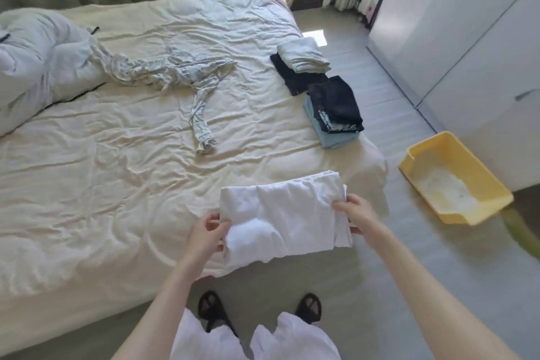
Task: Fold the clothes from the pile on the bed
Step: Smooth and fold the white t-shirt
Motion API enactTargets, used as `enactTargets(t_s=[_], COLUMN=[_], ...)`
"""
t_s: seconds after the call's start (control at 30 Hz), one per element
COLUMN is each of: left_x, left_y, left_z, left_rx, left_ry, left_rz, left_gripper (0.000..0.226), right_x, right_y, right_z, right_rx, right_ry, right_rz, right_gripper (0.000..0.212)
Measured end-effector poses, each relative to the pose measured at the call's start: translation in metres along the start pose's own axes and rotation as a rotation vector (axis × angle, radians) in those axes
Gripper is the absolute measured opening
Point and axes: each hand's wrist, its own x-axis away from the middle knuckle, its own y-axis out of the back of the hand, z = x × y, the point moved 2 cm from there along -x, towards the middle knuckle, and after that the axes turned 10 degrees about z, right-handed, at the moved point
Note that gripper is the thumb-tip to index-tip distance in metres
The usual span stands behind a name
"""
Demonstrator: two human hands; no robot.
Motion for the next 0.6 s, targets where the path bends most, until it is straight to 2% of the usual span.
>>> enactTargets(t_s=[0.13, 0.27, 0.43, 0.5, 0.6], left_x=[-0.002, -0.012, -0.050, -0.075, -0.124], left_y=[-0.085, -0.145, -0.177, -0.181, -0.185], left_z=[-0.023, -0.043, -0.082, -0.100, -0.138], left_rx=[0.005, -0.028, -0.052, -0.111, -0.222], left_ry=[-0.017, 0.013, -0.019, -0.034, -0.093], left_rz=[0.033, 0.095, 0.088, 0.066, 0.015], left_gripper=[0.008, 0.013, 0.006, 0.008, 0.010], right_x=[-0.003, -0.014, -0.051, -0.070, -0.099], right_y=[0.086, 0.147, 0.188, 0.195, 0.199], right_z=[-0.008, -0.003, 0.016, 0.021, 0.027], right_rx=[0.012, 0.022, -0.039, -0.084, -0.192], right_ry=[0.031, 0.025, 0.001, -0.028, -0.087], right_rz=[-0.055, -0.088, -0.083, -0.085, -0.068], right_gripper=[0.012, 0.006, 0.012, 0.009, 0.016])
